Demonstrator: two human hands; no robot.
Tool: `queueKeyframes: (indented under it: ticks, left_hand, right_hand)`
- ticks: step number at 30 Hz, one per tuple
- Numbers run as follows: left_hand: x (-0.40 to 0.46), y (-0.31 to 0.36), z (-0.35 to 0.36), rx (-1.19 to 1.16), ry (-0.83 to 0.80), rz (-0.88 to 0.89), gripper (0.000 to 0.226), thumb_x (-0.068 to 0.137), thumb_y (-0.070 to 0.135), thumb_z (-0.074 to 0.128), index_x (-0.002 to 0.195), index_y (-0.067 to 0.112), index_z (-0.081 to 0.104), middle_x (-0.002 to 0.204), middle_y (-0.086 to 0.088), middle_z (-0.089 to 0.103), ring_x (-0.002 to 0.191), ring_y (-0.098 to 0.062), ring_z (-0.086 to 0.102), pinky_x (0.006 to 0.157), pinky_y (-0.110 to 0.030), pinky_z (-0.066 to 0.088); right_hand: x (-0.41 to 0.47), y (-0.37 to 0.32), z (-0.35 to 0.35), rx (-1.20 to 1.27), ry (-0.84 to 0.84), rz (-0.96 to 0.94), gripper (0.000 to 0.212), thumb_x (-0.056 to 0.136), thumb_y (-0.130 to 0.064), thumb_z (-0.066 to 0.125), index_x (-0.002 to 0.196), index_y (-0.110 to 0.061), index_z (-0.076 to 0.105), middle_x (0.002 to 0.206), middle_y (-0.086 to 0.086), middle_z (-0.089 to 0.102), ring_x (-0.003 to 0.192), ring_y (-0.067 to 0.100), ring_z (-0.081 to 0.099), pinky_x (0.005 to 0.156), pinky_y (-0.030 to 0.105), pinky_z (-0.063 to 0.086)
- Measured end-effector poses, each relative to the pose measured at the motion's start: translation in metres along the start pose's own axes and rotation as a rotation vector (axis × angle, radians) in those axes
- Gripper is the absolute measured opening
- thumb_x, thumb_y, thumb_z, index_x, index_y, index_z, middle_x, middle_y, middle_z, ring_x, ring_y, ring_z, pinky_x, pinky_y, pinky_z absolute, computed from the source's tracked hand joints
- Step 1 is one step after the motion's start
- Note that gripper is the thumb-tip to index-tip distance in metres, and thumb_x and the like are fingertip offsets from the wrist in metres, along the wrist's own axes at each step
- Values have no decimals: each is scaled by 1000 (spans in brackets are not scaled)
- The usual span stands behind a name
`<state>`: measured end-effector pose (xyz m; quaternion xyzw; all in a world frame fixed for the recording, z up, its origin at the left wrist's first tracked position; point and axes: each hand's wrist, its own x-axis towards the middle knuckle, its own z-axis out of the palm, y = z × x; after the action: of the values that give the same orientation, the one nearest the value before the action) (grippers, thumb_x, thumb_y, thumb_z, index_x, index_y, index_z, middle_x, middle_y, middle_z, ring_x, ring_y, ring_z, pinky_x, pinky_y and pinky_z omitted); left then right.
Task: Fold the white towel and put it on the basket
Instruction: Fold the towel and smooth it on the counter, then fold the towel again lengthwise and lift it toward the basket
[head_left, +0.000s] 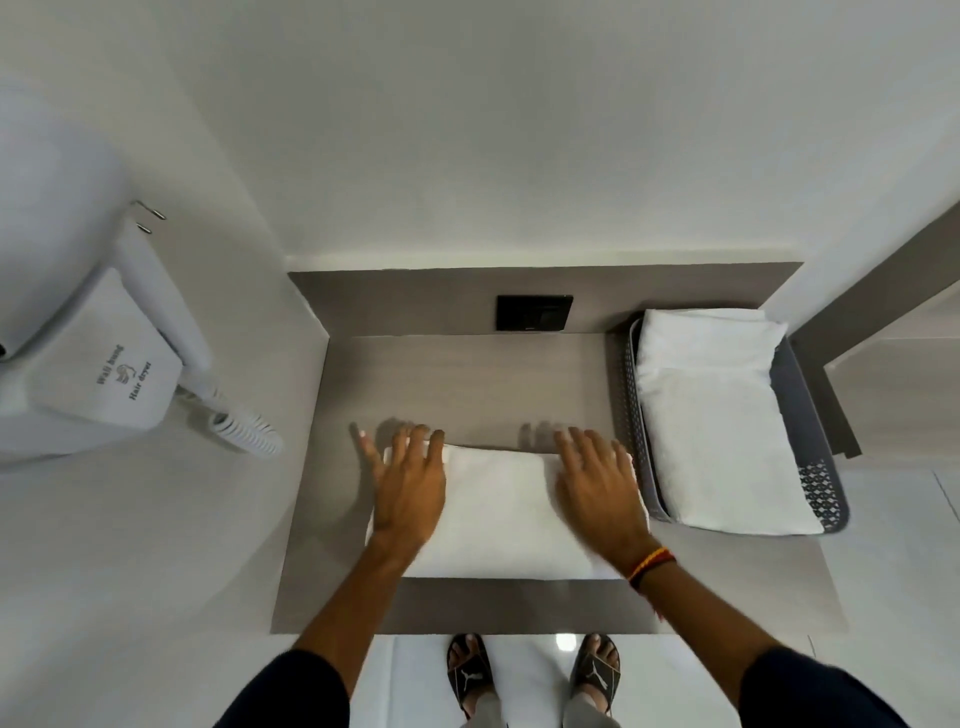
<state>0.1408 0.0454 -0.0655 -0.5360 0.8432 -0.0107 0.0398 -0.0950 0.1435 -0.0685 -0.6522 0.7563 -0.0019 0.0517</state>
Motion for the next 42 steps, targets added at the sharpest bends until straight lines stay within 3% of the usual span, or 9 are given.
queueKeyframes:
  ticks: [6,17,20,25,28,33,35,38,42]
  left_hand:
    - [-46,53,24,-234,-93,101,67,100,58,28,156,22,33,165,-5,30,154,-28,22,120,-66,17]
    - [-2,28,39,-130,-249,223,90,89,81,17,159,25,20,168,-2,22,156,-24,16,126,-57,4]
    - [2,24,31,-178,-285,86,89,86,83,20,154,25,29,162,-1,34,149,-25,32,126,-51,12]
    - [-32,45,27,-177,-215,-307,97,80,87,21,142,18,46,140,-8,60,126,-32,57,110,-54,38]
    - [-41,45,25,-402,-351,-336,104,73,92,27,150,22,28,148,-9,53,135,-33,50,111,-51,40]
    - [-58,78,13,-955,-350,-195,95,81,68,63,151,54,0,165,15,14,151,-23,23,119,-38,30]
    - [-64,87,9,-1183,-368,-174,90,85,52,69,144,59,2,161,27,6,152,-19,18,115,-22,27]
    - [-74,91,4,-1487,-471,-240,103,66,65,78,141,63,8,163,18,13,147,-20,29,119,-44,37]
    - [-65,115,-15,-1712,-423,-176,92,76,32,84,129,78,26,157,17,32,124,4,55,83,-17,58]
  right_hand:
    - [-28,-15,33,66,-116,-141,63,104,-60,23,162,-38,14,173,1,6,159,30,9,122,66,15]
    - [-10,-7,53,105,-110,-200,68,101,-65,25,161,-41,6,173,-2,4,160,27,8,121,68,14]
    - [13,-4,41,52,-74,-285,69,99,-69,28,160,-43,12,173,1,8,159,32,9,119,71,15]
    - [21,-18,18,70,29,-47,81,94,-75,33,161,-32,22,171,9,15,158,37,13,120,70,16]
    - [-20,-21,28,277,72,200,87,91,-77,38,162,-38,7,172,12,6,159,35,7,124,61,15]
    - [-75,-22,38,877,-83,396,101,80,-79,56,155,-56,-6,145,10,49,128,26,48,100,42,53]
    - [-76,-13,33,1051,-145,336,106,77,-72,70,153,-61,-4,155,-7,43,134,21,46,106,42,49]
    - [-73,10,24,1259,-221,262,108,71,-60,85,150,-66,11,148,-43,36,141,5,46,116,42,46]
    - [-69,38,1,1274,-140,201,95,78,-49,84,150,-61,25,142,-52,37,131,-20,43,112,28,48]
